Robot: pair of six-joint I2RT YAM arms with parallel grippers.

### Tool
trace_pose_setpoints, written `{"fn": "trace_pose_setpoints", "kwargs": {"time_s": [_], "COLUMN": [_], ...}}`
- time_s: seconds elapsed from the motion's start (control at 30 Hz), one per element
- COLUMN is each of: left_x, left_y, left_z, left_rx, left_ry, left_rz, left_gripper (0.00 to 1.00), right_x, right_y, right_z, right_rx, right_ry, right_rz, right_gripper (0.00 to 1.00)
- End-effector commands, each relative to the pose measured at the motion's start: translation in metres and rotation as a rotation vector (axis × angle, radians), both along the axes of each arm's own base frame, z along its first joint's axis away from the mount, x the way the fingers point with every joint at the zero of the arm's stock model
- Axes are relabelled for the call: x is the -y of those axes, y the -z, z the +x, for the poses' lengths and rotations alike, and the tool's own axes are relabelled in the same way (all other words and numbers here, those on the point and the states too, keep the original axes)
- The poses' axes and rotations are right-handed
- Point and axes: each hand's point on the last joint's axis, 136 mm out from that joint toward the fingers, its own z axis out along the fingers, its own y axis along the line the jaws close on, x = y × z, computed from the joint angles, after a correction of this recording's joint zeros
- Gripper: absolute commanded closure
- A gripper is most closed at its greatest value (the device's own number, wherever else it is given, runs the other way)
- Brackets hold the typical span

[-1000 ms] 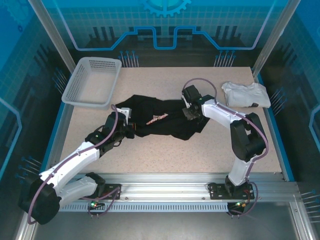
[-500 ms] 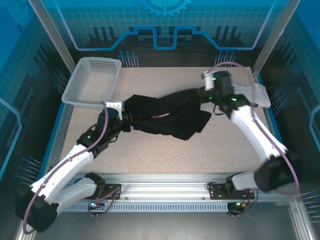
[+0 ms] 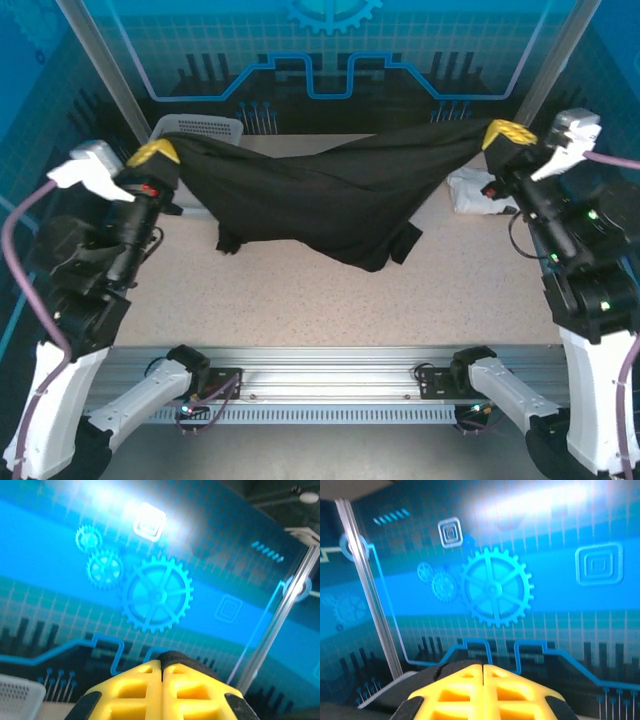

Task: Fold the inside-out t-shirt

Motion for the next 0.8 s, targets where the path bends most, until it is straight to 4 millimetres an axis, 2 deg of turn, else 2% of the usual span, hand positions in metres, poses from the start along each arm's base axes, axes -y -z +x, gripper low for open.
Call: {"fn": "trace_pose_setpoints", "kwargs": {"time_s": [0.0, 0.07, 0.13, 0.2, 0.23, 0.27, 0.33, 0.4, 0.47, 0.57, 0.67, 0.73, 0.77], "left_x": [-0.006, -0.006, -0.009, -0.008, -0.006, -0.003, 0.005, 0.008, 0.01, 0.006, 0.008, 0.008, 0.007], "left_y": [0.025, 0.051, 0.087, 0.108, 0.112, 0.109, 0.09, 0.056, 0.019, -0.039, -0.092, -0.115, -0.119], "left_z": [0.044, 0.081, 0.131, 0.175, 0.197, 0.213, 0.242, 0.261, 0.261, 0.238, 0.193, 0.16, 0.148], "left_rx": [-0.111, -0.197, -0.298, -0.364, -0.385, -0.387, -0.354, -0.297, -0.222, -0.079, 0.053, 0.121, 0.136], "left_ry": [-0.142, -0.167, -0.189, -0.2, -0.196, -0.186, -0.155, -0.147, -0.145, -0.147, -0.104, -0.083, -0.077], "left_rz": [0.112, 0.127, 0.123, 0.138, 0.149, 0.159, 0.161, 0.163, 0.164, 0.146, 0.135, 0.135, 0.135], "left_gripper": [1.0, 1.0, 1.0, 1.0, 1.0, 1.0, 1.0, 1.0, 1.0, 1.0, 1.0, 1.0, 1.0], "right_x": [0.01, 0.008, 0.006, 0.007, 0.009, 0.01, 0.012, 0.011, 0.009, 0.011, 0.012, 0.011, 0.011], "right_y": [0.018, 0.034, 0.058, 0.071, 0.071, 0.069, 0.053, 0.024, -0.005, -0.049, -0.084, -0.102, -0.107], "right_z": [0.018, 0.04, 0.079, 0.117, 0.136, 0.154, 0.183, 0.199, 0.2, 0.184, 0.154, 0.129, 0.119], "right_rx": [-0.076, -0.117, -0.169, -0.197, -0.2, -0.204, -0.188, -0.143, -0.091, 0.005, 0.078, 0.12, 0.134], "right_ry": [0.068, 0.082, 0.104, 0.133, 0.144, 0.154, 0.157, 0.15, 0.135, 0.138, 0.129, 0.11, 0.101], "right_rz": [-0.002, -0.007, -0.003, 0.0, 0.001, 0.002, 0.01, 0.024, 0.033, 0.031, 0.026, 0.02, 0.015], "right_gripper": [1.0, 1.0, 1.0, 1.0, 1.0, 1.0, 1.0, 1.0, 1.0, 1.0, 1.0, 1.0, 1.0]}}
